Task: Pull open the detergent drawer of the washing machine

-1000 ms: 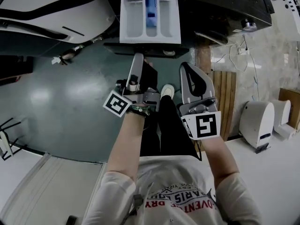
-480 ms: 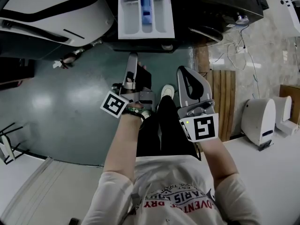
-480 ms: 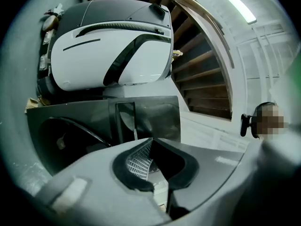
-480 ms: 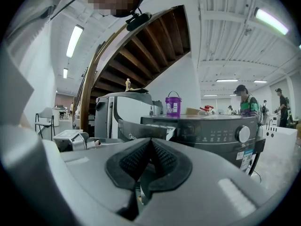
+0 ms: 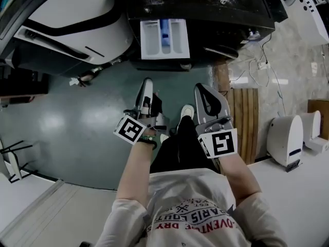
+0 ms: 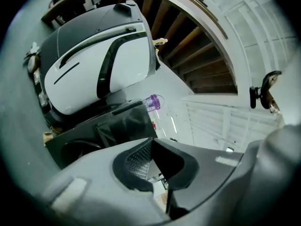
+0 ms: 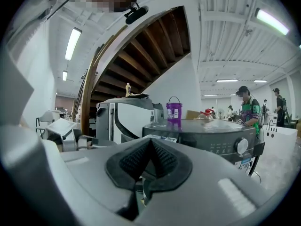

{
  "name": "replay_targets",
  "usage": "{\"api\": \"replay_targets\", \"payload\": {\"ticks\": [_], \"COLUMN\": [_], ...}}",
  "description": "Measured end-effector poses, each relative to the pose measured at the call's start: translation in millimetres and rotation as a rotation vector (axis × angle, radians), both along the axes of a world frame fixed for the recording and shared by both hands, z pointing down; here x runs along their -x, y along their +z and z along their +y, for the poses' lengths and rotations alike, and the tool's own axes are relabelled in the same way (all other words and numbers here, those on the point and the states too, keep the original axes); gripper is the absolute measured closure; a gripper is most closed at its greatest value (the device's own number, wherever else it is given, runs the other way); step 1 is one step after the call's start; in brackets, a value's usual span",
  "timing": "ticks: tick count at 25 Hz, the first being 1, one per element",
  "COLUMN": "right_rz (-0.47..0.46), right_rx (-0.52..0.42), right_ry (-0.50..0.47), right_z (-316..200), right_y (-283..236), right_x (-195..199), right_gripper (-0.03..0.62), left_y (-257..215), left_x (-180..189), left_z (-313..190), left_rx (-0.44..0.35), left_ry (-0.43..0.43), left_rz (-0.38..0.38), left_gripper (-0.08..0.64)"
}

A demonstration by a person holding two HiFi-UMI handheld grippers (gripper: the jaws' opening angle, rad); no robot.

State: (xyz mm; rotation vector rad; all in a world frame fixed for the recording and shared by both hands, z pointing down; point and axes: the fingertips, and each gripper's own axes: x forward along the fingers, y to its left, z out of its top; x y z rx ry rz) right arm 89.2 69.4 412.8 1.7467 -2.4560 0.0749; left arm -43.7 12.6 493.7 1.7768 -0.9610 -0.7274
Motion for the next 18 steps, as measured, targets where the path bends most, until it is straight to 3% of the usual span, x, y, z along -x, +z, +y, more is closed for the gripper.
{"api": "replay_targets", "payload": {"ticks": [3,8,13,18], "right_rz": [0.016,0.007,0.013,0.028], "right_rx": [-0.003,-0.005,-0.020,-0.067], "right_ry": [-0.018,-0.043,-0.062,-0.035], "right_z": [1.4,1.5,0.4,3.5], "right_y": [-18.6,-53.7,-89.1,-125.1], "right_x": [6.9,23.5,29.1,23.5], "right_gripper": [0.591,0.591,0.591,0.591], "left_y": [-33.3,-88.2,-138.2,-183.2], "left_x": [7.5,23.1,32.1,28.2], "left_z": [7.4,12.9,17.2,27.3], "left_rx": [-0.066,-0.197,-0.386,-0.525], "left_ry": [0.046,0.113,0.142,0.169], "left_rz": [-0.206,-0.439,-0.752,-0.919], "left_gripper": [0.561,0.561,0.561,0.560]}}
